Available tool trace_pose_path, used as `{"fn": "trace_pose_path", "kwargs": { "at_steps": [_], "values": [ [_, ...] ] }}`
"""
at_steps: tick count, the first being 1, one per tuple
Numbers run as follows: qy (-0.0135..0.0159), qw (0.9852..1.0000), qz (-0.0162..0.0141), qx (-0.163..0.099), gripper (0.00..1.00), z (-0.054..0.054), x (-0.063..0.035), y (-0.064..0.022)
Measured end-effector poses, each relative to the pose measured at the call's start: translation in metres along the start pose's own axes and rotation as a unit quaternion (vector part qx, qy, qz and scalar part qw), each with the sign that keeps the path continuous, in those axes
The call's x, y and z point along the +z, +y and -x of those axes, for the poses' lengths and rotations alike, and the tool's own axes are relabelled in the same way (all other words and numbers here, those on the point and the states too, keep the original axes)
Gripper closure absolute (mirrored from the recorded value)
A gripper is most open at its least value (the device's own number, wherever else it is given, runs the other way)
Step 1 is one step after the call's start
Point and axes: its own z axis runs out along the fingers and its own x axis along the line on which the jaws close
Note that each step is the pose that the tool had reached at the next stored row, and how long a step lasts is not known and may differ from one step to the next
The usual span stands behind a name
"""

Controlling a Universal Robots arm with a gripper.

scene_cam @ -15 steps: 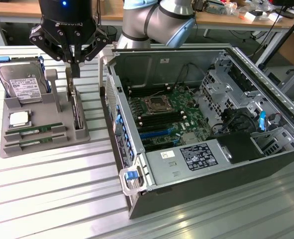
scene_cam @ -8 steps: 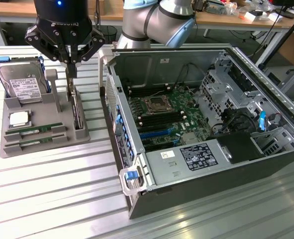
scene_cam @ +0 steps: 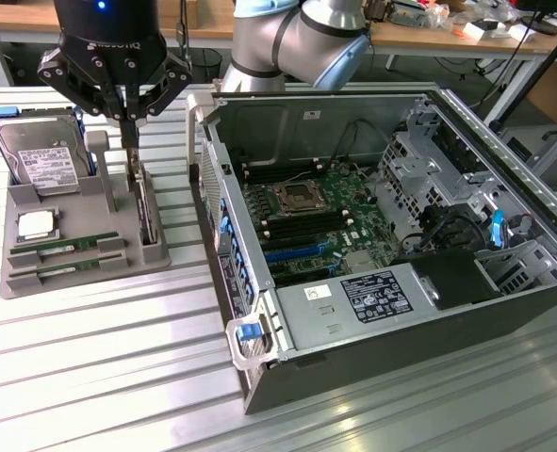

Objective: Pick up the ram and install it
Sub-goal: 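Reach for the ram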

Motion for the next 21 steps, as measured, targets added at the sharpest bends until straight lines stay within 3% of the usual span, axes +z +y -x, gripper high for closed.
{"fn": "trace_pose_path", "kwargs": {
  "at_steps": [21],
  "values": [
    [0.0,1.0,0.0,0.0,0.89,-0.013,-0.0004,-0.001]
  ]
}}
